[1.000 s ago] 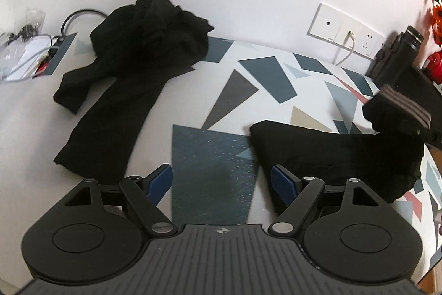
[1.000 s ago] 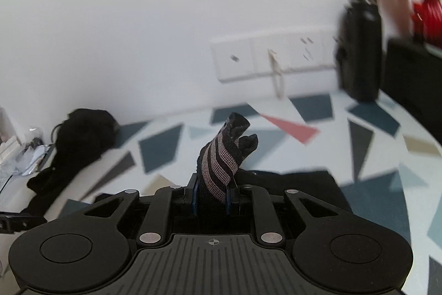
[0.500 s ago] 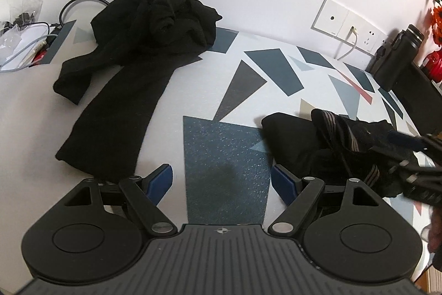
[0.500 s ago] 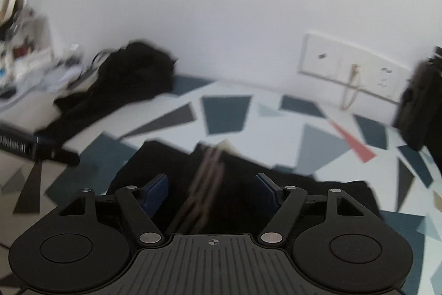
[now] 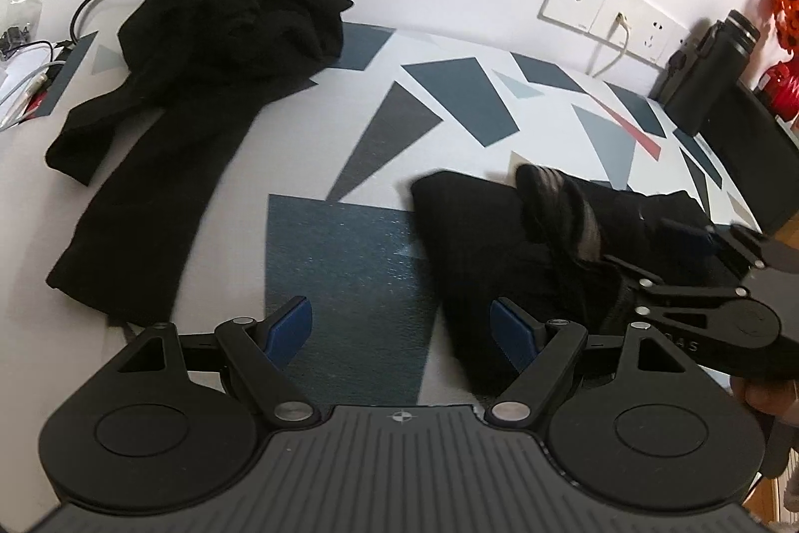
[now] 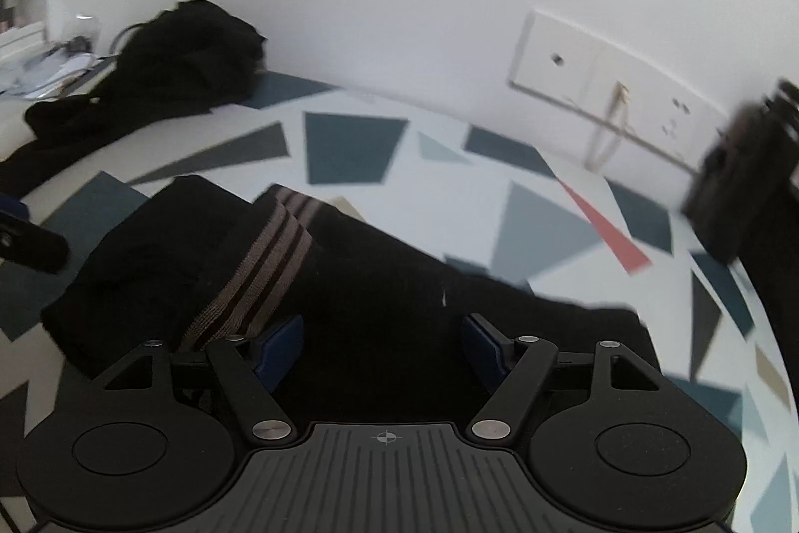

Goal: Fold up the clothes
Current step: 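Lay the striped cuff onto the folded bundle and open the right tool, then grip the black bundle at the cuffs with the left tool while the right tool grips its end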

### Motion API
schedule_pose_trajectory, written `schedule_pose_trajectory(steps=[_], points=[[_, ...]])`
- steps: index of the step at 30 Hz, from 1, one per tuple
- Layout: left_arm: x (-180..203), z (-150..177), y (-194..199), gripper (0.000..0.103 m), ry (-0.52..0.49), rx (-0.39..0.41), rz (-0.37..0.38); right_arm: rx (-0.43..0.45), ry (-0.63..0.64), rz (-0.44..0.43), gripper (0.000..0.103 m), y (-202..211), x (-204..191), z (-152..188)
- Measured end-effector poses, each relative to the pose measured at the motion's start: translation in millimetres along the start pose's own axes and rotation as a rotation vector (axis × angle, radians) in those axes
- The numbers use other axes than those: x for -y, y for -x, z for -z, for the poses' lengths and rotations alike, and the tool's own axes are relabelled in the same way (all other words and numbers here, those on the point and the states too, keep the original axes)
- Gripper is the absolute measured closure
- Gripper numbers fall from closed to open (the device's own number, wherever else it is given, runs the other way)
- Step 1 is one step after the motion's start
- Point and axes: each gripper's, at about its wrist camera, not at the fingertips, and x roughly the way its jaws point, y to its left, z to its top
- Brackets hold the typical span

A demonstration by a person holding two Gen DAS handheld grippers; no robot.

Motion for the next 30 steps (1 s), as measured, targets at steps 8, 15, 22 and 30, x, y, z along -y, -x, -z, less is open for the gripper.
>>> schedule_pose_trajectory(steps=[8, 15, 22, 30], points=[[20.2, -12.7, -9.3, 0.015, -0.024, 0.01, 0.018, 0.006, -0.165, -0.003, 0.016, 15.1, 56.8, 5.4], [24.2, -29.7, -37.8, 0.015, 0.094, -0.016, 0.073, -0.046, -0.358, 0.037, 0.013, 18.6, 121.0, 29.7], [42.8, -36.2, -63.4, 0.006, 0.097, -0.055, 0.111, -0.098, -0.468, -0.025, 0.018, 7.4, 147.0, 48.4], [60.6, -36.8, -69.7, 0.006, 0.013, -0.086, 0.05, -0.116, -0.467, -0.065, 0.009, -1.5, 138.9, 50.4]])
